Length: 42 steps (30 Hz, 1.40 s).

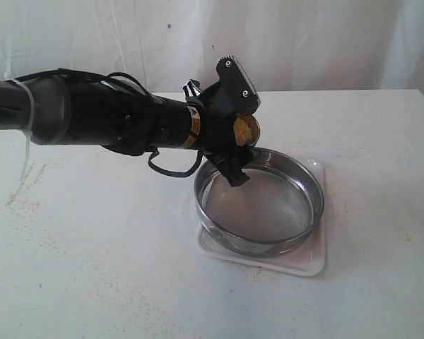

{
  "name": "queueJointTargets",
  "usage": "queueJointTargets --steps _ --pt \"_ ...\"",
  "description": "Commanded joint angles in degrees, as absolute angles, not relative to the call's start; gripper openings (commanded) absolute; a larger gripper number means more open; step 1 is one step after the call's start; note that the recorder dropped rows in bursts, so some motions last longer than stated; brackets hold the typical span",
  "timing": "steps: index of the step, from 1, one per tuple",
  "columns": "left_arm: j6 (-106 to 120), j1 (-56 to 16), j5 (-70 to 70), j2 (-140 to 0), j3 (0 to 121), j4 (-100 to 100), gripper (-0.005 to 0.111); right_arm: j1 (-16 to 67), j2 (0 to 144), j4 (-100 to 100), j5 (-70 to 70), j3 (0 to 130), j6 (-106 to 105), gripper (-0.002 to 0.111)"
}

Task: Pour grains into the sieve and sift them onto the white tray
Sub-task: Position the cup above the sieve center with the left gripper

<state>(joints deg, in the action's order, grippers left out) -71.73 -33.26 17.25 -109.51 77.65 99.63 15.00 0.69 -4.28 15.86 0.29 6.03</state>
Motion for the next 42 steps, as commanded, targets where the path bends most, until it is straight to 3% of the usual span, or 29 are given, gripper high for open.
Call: queueJointTargets --steps 1,27,42 --pt "-69.62 -33.35 17.11 -108.74 78.16 99.95 0.0 15.31 0.55 -4.37 15.37 0.0 6.14 0.0" --pt "-69.7 -33.35 19.85 -108.74 77.79 99.95 0.0 15.31 0.55 -4.37 15.37 0.0 6.14 0.0" --pt "-49.43 -35.52 17.77 -108.74 77.71 81.23 0.0 15.31 0.55 -4.37 15.37 0.0 6.14 0.0"
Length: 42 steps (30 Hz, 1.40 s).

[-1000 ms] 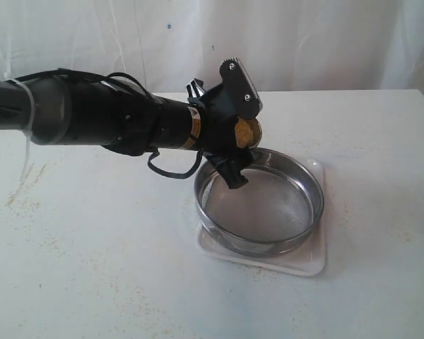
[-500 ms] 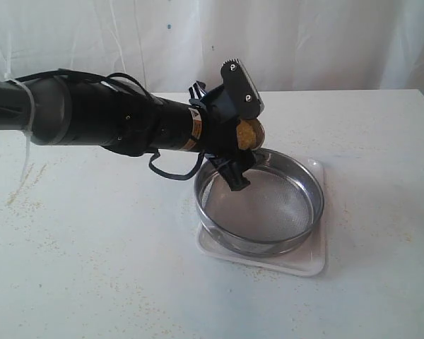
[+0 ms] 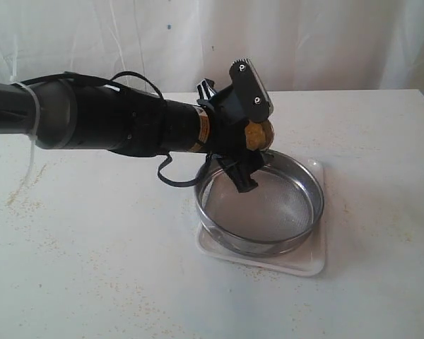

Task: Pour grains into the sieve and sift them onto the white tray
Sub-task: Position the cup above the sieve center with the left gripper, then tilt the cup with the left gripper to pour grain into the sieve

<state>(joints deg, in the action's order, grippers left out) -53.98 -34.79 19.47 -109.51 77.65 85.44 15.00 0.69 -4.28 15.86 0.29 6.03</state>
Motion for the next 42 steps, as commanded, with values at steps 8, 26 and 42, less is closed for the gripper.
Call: queueJointTargets --steps 8,26,42 --pt "-30.66 -36.66 13.79 -108.74 73.39 66.66 0.0 15.31 0.55 -4.37 15.37 0.0 6.14 0.0" --pt "-13.0 -38.38 5.82 -108.74 72.79 61.57 0.0 15.31 0.55 -4.37 15.37 0.0 6.14 0.0" --pt "-6.18 -39.54 -0.33 -109.27 77.41 62.46 0.0 15.31 0.55 -4.37 15.37 0.0 6.14 0.0"
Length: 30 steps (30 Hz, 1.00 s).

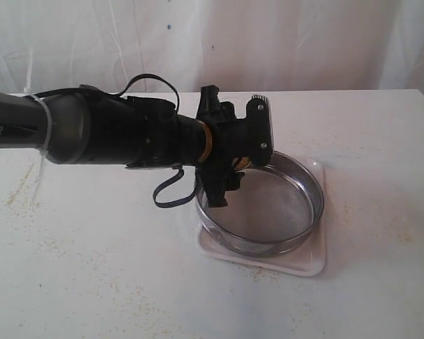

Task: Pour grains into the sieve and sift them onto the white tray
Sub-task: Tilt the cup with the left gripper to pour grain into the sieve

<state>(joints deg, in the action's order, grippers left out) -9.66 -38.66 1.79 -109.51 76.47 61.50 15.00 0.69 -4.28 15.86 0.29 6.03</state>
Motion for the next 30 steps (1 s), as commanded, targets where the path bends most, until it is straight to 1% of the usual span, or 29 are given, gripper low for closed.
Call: queueJointTargets --steps 1,13,18,25,30 --pt "-4.39 -39.77 -0.95 -109.51 77.41 62.46 0.0 15.31 0.55 -4.37 15.37 0.0 6.14 0.0" --pt "3.29 -40.77 -3.8 -110.75 78.81 63.3 0.0 15.31 0.55 -4.37 15.37 0.0 6.14 0.0" --pt "7.81 -41.31 -6.79 -112.42 80.72 64.04 0.0 15.31 0.55 -4.37 15.37 0.0 6.14 0.0" --pt "11.7 -42.41 -7.6 -114.44 83.55 64.75 0.0 15.31 0.55 -4.37 15.37 0.0 6.14 0.0" --pt "21.86 -42.41 -8.95 -115.4 83.78 65.03 0.0 15.31 0.55 -4.37 15.37 0.0 6.14 0.0"
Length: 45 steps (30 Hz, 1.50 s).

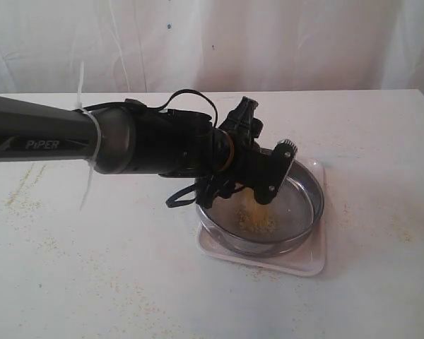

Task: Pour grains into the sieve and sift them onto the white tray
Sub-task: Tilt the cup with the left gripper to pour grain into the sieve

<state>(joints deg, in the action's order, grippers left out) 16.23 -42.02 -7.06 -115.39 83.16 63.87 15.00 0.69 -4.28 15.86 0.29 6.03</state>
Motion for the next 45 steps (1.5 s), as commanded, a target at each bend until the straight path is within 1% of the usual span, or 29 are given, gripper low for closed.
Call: queueJointTargets --steps 1,21,37,45 --pt "26.13 -42.41 -9.92 -115.55 83.78 65.03 0.0 15.31 0.55 -4.37 15.37 0.0 6.14 0.0" --pt "52.92 -42.41 -11.76 -115.63 83.78 69.6 0.0 15.31 0.55 -4.37 15.37 0.0 6.14 0.0" --pt "53.18 -44.65 -15.12 -115.63 83.78 75.73 0.0 15.31 0.55 -4.37 15.37 0.0 6.14 0.0" --pt "48.74 -47.35 -18.48 -115.63 83.78 85.28 0.0 15.31 0.55 -4.37 15.37 0.0 6.14 0.0"
